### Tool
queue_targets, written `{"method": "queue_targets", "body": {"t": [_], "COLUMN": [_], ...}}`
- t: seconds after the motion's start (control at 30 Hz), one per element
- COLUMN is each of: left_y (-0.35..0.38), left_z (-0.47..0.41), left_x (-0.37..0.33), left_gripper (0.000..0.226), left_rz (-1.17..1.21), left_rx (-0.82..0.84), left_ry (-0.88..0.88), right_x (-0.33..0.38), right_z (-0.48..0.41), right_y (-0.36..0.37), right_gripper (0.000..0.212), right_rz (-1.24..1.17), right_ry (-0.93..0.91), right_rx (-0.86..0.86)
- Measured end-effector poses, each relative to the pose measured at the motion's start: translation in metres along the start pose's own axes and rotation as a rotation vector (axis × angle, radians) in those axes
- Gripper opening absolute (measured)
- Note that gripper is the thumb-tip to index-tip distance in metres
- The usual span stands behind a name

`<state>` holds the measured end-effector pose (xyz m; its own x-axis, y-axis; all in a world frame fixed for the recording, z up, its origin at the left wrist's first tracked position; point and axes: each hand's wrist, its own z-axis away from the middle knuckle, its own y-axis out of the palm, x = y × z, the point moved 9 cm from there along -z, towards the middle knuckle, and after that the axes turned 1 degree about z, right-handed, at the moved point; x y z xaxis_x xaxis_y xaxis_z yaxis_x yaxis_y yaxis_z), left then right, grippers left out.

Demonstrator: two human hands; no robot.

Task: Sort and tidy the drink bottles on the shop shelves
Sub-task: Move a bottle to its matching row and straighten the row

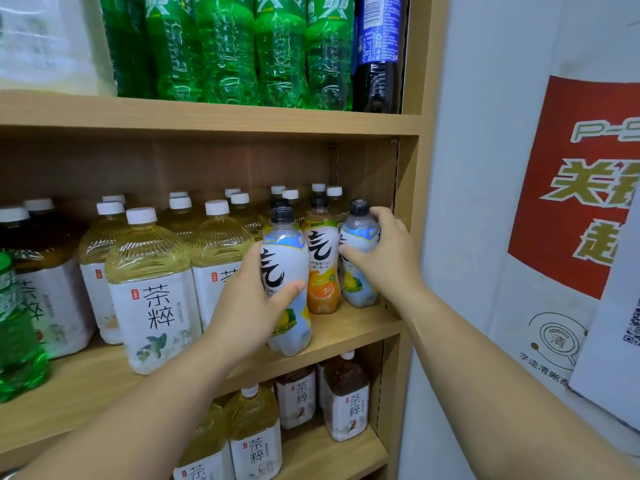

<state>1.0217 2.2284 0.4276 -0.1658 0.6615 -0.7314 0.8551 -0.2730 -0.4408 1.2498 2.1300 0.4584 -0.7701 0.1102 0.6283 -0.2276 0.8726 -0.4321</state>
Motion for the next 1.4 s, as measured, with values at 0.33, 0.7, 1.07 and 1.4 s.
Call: {"method": "queue_targets", "body": {"t": [0.33, 0.7, 1.07, 1.4], "left_y": [0.002, -0.031, -0.181, -0.374], "left_z": [0.000, 0.025, 0.080, 0.130], "left_x": [-0.002, -0.035, -0.092, -0.116], "left_gripper": [0.064, 0.061, 0.052, 0.044], "left_rz": [-0.018, 0.082, -0.076, -0.300], "left_rx": [0.030, -0.046, -0.195, -0.439], "left_ry": [-0.023, 0.019, 0.118, 0.172], "right_x": [-0.003, 0.044, 0.185, 0.369], "right_z": [0.036, 0.066, 0.105, 0.126], "right_y": [0.008, -0.031, -0.014, 0.007], "right_gripper": [0.093, 0.093, 0.071, 0.061], "right_rz": [-0.116, -0.496, -0.709, -0.876], "right_ry": [-0.006, -0.057, -0.233, -0.418], "right_rx": [0.091, 0.279, 0.515, 0.608]}}
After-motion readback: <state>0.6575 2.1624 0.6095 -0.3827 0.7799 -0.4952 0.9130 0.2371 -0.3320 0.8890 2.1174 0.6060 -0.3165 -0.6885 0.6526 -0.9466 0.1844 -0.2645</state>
